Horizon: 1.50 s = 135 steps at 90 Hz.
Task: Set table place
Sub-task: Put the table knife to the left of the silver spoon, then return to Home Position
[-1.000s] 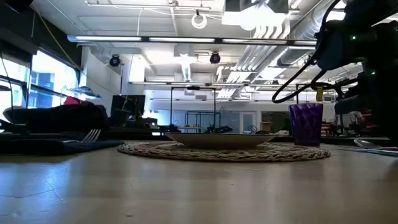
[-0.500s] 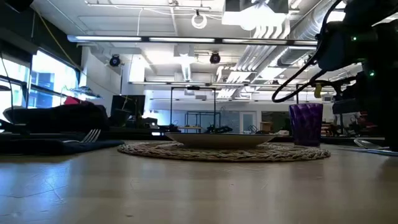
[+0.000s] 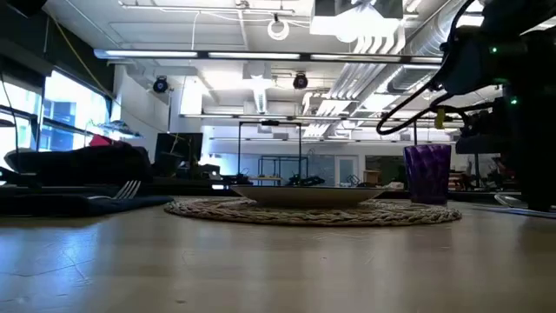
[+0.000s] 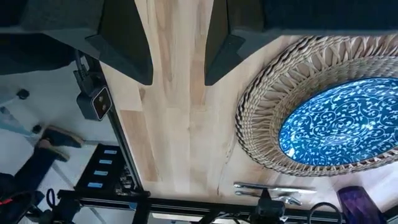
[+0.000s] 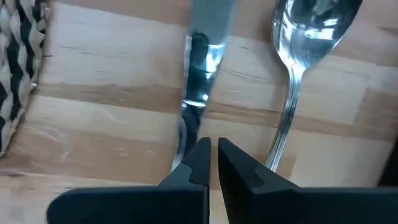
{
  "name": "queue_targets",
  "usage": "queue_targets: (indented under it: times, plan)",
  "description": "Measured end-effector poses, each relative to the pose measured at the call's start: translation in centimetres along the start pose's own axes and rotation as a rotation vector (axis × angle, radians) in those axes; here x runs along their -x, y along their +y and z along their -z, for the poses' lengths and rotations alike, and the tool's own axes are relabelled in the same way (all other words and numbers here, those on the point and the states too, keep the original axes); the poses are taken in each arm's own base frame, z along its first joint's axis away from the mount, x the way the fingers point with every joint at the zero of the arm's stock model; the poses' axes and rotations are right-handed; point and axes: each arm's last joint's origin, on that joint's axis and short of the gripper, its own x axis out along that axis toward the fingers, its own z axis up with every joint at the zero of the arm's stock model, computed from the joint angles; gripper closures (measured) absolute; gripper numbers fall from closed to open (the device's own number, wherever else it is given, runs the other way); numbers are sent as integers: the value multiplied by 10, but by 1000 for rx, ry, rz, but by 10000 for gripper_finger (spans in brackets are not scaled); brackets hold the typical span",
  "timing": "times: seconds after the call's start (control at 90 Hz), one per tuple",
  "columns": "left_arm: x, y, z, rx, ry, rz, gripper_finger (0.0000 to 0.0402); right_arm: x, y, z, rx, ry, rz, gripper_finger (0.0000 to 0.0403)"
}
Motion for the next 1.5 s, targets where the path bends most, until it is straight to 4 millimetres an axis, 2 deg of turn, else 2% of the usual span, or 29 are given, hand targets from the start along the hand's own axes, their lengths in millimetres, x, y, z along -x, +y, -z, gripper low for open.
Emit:
queue_targets:
  times: [0.756, 1.078, 1.222, 1.5]
  plan:
    - [2, -1, 1, 12, -14, -12, 273, 2, 0, 10, 65, 81, -15, 403]
    - [13, -5, 2, -25, -38, 2, 274, 27, -16, 3, 44, -6, -149, 403]
    - [9, -3, 0, -60, -13, 20, 293, 39, -23, 0, 27, -94, -257, 403]
    - [-10, 8, -12, -110, 13, 75, 358, 57, -33, -7, 1, -255, -412, 403]
